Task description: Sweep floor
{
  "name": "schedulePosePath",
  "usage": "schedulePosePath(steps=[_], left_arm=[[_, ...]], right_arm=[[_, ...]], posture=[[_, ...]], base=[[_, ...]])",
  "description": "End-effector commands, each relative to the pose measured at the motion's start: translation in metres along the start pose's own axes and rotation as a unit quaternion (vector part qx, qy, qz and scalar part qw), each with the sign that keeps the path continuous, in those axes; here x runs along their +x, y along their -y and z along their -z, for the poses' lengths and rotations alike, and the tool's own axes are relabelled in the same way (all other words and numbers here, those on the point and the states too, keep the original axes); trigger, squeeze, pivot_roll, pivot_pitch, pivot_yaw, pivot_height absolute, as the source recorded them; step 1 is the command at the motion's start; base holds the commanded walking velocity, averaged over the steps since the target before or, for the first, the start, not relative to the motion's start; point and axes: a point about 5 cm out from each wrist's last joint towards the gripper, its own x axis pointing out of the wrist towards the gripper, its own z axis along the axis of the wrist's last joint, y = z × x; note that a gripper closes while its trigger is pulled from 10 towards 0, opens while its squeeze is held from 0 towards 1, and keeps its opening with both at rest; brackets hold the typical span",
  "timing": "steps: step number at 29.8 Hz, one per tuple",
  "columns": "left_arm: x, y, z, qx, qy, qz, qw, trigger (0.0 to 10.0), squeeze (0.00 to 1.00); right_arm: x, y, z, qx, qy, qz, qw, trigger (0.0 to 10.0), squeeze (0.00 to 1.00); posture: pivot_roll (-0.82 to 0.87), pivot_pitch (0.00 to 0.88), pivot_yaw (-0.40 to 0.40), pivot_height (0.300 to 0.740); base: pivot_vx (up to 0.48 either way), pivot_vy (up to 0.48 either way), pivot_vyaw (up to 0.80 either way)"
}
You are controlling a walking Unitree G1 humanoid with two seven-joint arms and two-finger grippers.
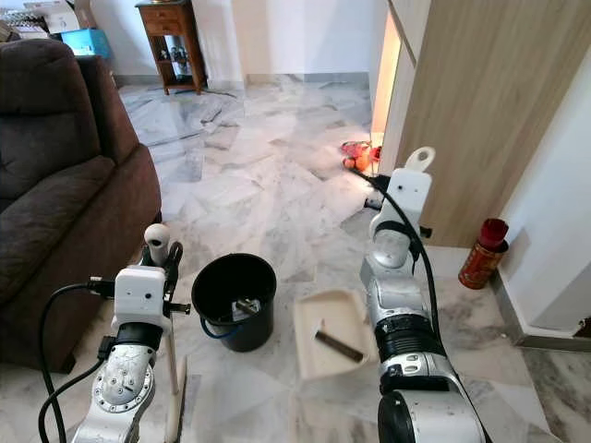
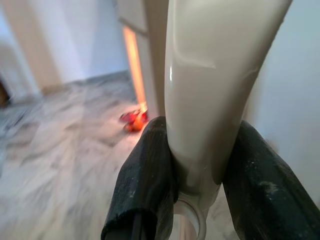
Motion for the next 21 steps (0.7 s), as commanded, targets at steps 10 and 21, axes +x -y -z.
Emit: schedulePosePath(steps=[10, 21], left_arm=[[0.002, -0.004, -0.006, 0.014, 0.021, -0.003, 1.000, 10.0, 0.00], [0.003, -0.004, -0.006, 0.014, 0.022, -0.001, 1.000, 10.0, 0.00]], right_arm=[[0.009, 0.004, -0.052, 0.026, 0.095, 0.025, 0.995, 10.0, 0.00], [0.007, -0.007, -0.093, 0.113, 0.132, -0.010, 0.985, 10.0, 0.00]], posture=[[-0.16, 0.000, 0.083, 0.740], [-0.16, 0.000, 0.090, 0.740]], base=[[0.000, 0.000, 0.00], [0.000, 0.000, 0.00]])
